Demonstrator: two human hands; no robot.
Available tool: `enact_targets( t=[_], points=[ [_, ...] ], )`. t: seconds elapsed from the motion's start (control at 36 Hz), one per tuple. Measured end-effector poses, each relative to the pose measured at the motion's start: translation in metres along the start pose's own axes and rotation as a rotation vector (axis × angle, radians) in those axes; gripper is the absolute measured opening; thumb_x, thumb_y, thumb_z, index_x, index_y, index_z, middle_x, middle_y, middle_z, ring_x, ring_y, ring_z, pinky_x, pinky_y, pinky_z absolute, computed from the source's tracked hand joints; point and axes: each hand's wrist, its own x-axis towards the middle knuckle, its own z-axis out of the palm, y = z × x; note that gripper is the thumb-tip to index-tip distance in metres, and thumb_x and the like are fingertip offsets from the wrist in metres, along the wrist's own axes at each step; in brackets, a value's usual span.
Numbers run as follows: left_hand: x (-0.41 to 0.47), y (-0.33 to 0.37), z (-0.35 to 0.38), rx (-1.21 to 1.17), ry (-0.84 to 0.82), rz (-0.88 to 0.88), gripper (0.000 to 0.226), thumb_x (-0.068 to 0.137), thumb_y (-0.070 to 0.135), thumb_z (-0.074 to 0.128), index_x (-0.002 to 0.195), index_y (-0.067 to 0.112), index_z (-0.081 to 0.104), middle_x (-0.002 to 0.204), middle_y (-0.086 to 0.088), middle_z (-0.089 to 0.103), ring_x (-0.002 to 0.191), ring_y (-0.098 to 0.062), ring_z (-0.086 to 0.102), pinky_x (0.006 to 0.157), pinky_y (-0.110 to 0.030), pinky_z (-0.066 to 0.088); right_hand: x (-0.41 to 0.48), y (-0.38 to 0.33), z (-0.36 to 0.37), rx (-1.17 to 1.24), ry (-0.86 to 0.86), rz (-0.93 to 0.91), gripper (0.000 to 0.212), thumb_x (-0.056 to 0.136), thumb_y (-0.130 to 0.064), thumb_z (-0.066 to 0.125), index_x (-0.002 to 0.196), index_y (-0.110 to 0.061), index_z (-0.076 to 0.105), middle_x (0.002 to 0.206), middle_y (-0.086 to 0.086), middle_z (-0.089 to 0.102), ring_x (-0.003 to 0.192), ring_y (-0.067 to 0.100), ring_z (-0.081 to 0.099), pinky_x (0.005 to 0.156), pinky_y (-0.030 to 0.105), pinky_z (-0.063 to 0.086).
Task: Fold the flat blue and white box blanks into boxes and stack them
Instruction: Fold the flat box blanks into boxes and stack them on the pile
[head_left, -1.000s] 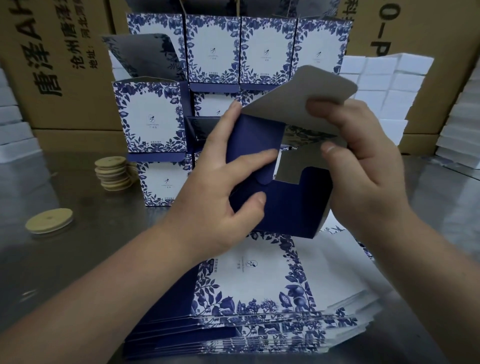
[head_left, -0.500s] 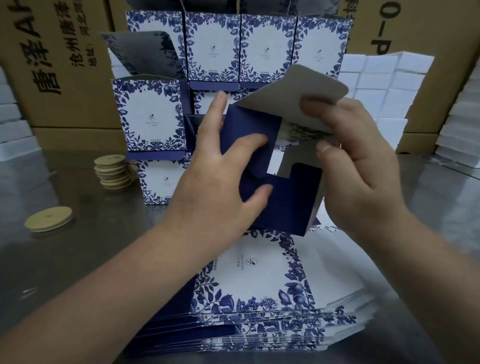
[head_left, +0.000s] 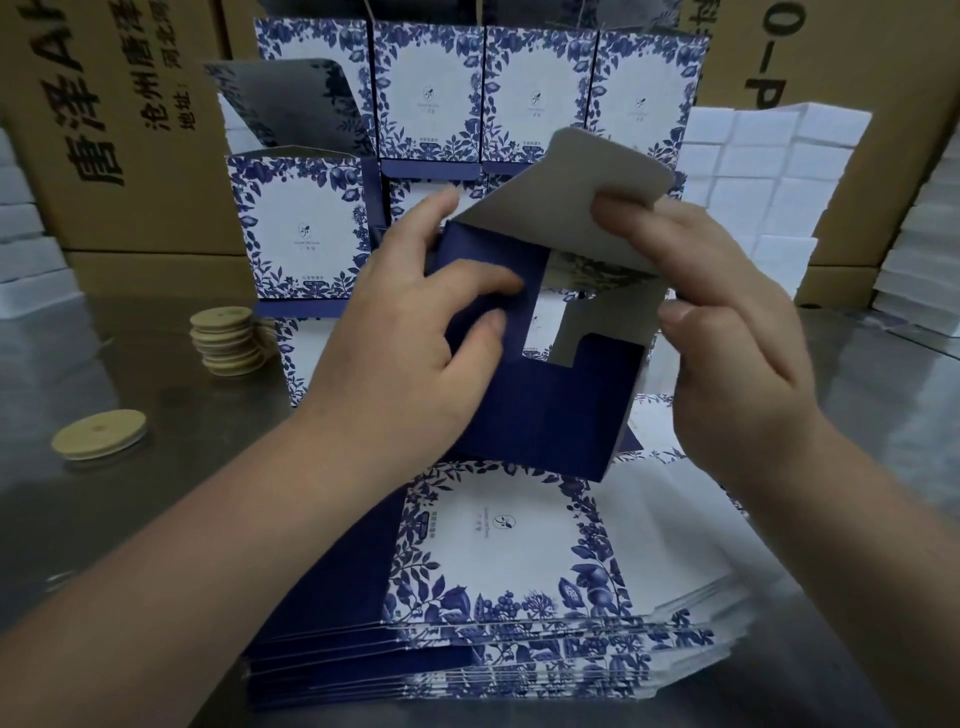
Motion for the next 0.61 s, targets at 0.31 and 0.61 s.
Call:
enact_targets(
  t=[0.31,0.61],
  points=[
    [0.008,-0.004,-0.010,-0.080,-0.091,0.116,0.035,0.079,0.011,0.051,0.107,0.032,0.053,0.127,0.010,0.037,0.122,0.000,0.035,0.104,-0.009,0.022,-0.009,-0.002,-0.001,0.064,-0.031,-0.144,0.068,0.067,0.019,0.033,0.128,-0.007,0.046,0.124,-0.011,0.044,0.118,-0.007,0.042,0.102,0.015,0.033],
    [0.009,-0.005,-0.013,-0.052,-0.091,0.133,0.039,0.081,0.009,0.051,0.119,0.013,0.060,0.112,0.011,0.041,0.107,0.002,0.041,0.096,-0.003,0.026,-0.003,0.006,0.005,0.033,-0.004,-0.186,0.054,0.075,-0.003,0.044,0.123,-0.026,0.040,0.126,-0.015,0.042,0.121,0.001,0.042,0.104,0.020,0.033]
  ],
)
